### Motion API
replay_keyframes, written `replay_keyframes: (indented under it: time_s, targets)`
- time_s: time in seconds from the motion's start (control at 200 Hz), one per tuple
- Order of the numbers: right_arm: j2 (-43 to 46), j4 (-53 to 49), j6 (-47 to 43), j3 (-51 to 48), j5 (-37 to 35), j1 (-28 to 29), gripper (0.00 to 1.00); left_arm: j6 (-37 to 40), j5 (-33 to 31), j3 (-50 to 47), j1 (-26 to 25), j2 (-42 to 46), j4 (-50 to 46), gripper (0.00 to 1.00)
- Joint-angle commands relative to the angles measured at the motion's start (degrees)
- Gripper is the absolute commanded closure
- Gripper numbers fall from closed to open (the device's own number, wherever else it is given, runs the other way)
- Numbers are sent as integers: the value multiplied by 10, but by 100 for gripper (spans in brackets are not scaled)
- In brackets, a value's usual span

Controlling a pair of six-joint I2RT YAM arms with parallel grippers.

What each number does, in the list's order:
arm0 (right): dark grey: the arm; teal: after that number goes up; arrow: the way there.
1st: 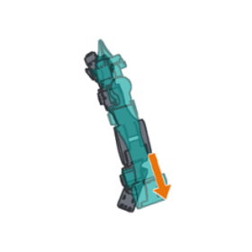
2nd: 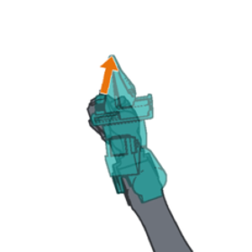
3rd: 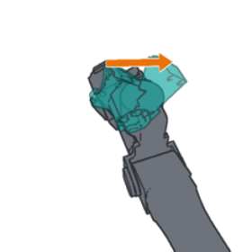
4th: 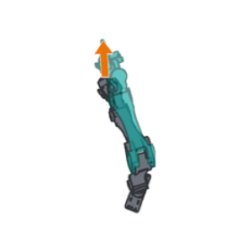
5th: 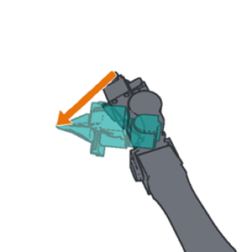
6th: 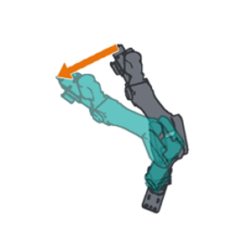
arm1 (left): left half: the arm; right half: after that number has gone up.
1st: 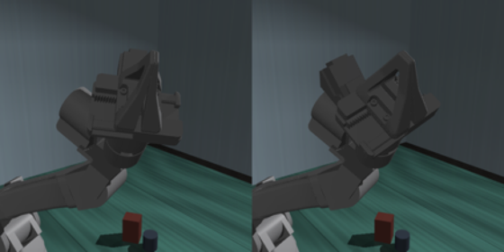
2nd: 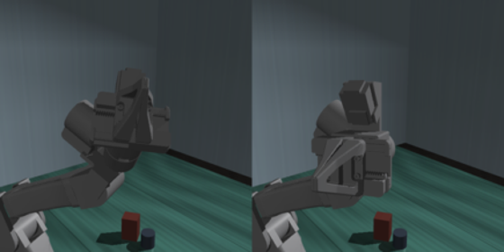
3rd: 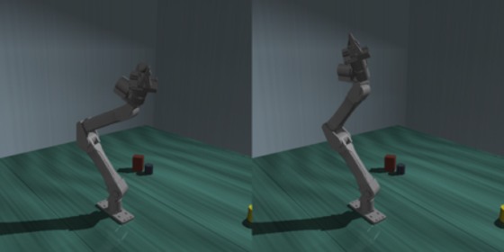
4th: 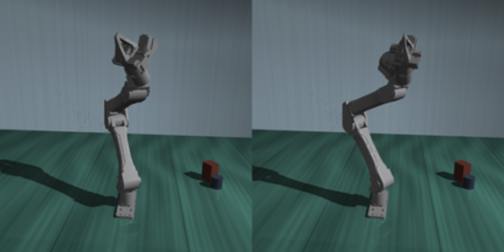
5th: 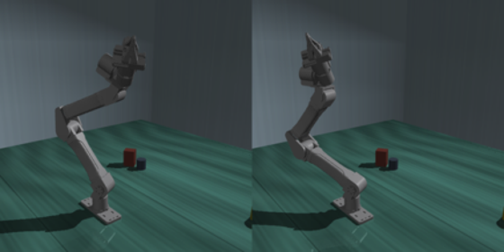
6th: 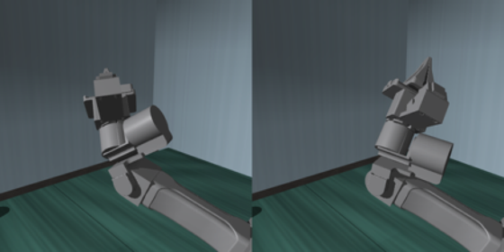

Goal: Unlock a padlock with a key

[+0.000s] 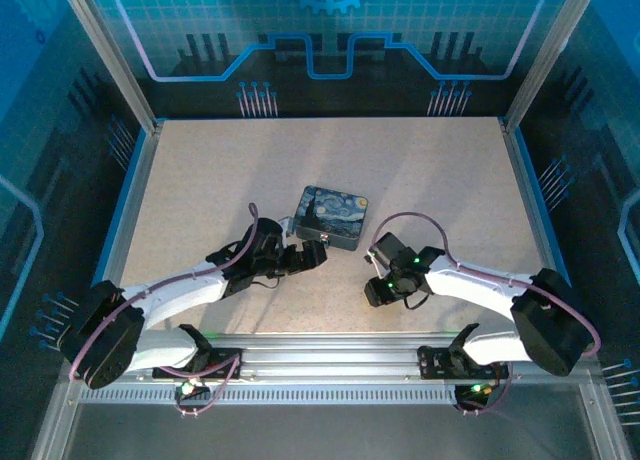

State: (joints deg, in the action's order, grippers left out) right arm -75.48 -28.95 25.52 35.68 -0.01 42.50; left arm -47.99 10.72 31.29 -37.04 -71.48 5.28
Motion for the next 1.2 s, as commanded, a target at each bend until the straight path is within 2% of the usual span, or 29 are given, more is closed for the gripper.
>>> replay_keyframes:
  time_s: [0.0,0.47,0.795,0.905,1.035,1.195]
  targets:
    - [-10,-12,6,15,-15,13,62,-3,0,-7,-6,-1,7,5]
    - [-22,-11,8,14,-12,18,75,-2,-1,-4,-5,-2,1,5]
    - [-30,3,9,9,-2,18,80,-2,-2,-4,-6,0,-3,5]
    - [-30,4,9,10,1,19,87,-2,-3,-3,-6,0,-4,5]
    - [-12,0,5,11,-6,21,96,-7,-3,-1,-6,4,-7,5]
    - [32,3,-13,15,-22,30,98,-34,-9,3,-5,15,-22,5]
